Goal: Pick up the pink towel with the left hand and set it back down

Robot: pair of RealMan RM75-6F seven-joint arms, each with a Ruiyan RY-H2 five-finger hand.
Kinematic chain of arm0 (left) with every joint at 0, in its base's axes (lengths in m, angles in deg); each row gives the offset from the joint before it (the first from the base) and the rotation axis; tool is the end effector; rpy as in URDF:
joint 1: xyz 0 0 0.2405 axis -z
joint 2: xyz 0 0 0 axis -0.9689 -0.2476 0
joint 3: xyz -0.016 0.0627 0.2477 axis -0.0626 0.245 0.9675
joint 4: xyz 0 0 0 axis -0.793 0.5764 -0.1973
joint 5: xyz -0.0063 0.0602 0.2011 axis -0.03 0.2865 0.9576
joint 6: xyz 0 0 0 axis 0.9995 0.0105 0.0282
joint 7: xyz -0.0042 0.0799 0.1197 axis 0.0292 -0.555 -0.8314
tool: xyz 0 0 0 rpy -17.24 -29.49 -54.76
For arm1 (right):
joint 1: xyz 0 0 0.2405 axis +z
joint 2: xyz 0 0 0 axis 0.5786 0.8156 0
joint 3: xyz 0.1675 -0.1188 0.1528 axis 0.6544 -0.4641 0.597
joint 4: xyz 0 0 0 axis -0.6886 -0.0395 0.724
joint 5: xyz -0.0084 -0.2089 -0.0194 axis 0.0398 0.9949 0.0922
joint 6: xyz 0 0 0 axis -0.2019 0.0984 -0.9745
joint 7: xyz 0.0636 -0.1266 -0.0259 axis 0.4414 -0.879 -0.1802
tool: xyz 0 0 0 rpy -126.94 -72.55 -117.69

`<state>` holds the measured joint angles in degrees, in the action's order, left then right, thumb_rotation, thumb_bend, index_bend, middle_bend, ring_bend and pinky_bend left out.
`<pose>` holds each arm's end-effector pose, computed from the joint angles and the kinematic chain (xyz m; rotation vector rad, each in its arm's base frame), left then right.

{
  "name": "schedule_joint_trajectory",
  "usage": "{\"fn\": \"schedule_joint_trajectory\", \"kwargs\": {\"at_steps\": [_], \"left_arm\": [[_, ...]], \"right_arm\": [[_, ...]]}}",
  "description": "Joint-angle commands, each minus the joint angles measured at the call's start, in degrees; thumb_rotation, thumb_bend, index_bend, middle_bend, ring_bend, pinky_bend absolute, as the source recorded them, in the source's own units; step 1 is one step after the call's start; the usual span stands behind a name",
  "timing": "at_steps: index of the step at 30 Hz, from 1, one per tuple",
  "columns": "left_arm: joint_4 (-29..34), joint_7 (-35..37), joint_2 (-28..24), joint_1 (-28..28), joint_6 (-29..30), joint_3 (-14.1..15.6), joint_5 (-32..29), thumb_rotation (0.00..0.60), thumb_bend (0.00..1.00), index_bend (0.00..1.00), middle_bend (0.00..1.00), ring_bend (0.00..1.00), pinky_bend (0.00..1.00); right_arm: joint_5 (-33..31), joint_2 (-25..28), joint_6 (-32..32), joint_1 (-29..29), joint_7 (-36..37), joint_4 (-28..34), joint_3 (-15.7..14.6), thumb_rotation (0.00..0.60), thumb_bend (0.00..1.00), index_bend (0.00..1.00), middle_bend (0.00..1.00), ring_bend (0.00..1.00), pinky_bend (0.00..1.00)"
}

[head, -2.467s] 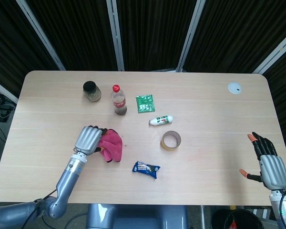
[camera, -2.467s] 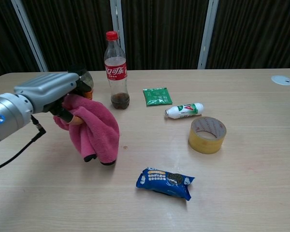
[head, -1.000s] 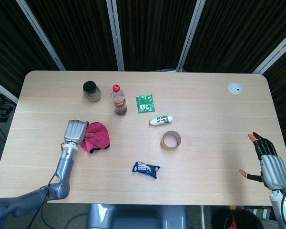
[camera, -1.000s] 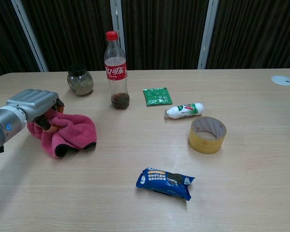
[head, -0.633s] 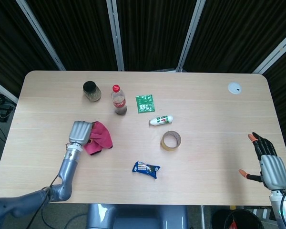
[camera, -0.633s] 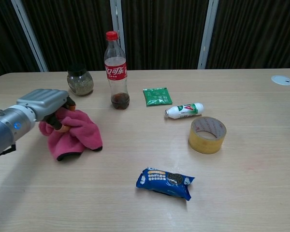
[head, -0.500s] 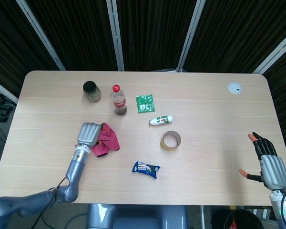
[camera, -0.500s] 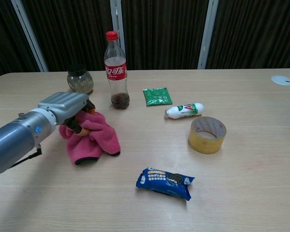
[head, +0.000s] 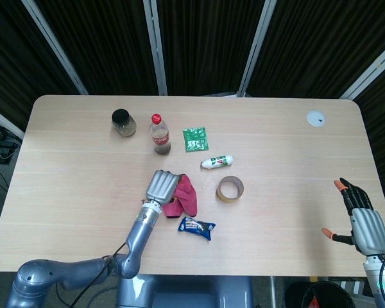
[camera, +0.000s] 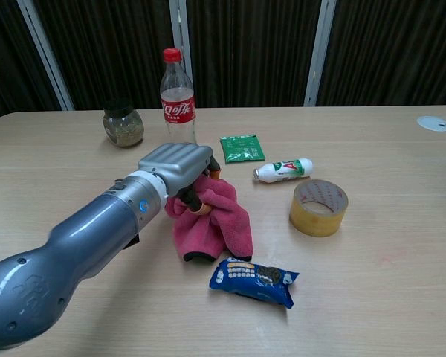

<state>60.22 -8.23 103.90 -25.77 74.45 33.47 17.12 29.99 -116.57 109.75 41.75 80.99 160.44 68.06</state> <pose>-0.0718 0.3386 -0.1354 -1.8365 -0.8863 -0.8553 -0.3106 -0.1917 0.1556 1.3379 -1.1116 1.0431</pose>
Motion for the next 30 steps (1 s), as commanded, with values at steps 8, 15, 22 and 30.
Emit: {"fn": "schedule_joint_trajectory", "kwargs": {"at_steps": [8,15,22,30], "left_arm": [[-6.8,-0.9,0.3,0.3,-1.5,-0.2,-2.2,0.6,0.59,0.87,0.59,0.5,0.52],[-3.6,-1.0,-4.9,-3.6,0.1,1.6,-2.9,0.6,0.59,0.87,0.59,0.5,0.52],[3.4,2.6,-15.0,-8.9,3.1,2.8,-1.6,0.6,0.59,0.86,0.59,0.5,0.52],[10.7,10.5,-25.7,-13.3,5.4,2.7,2.1,0.6,0.59,0.86,0.59,0.49,0.52]], "right_arm": [[-0.1,0.2,-0.1,0.0,0.4,-0.2,0.0,0.6,0.02,0.0,0.0,0.0,0.0],[0.2,0.1,0.1,0.0,-0.4,-0.3,-0.1,0.6,0.02,0.0,0.0,0.0,0.0],[0.5,0.0,0.4,-0.1,-1.1,-0.3,-0.2,0.6,0.02,0.0,0.0,0.0,0.0],[0.2,-0.3,0.4,0.0,-2.1,-0.3,0.0,0.6,0.02,0.0,0.0,0.0,0.0]]}}
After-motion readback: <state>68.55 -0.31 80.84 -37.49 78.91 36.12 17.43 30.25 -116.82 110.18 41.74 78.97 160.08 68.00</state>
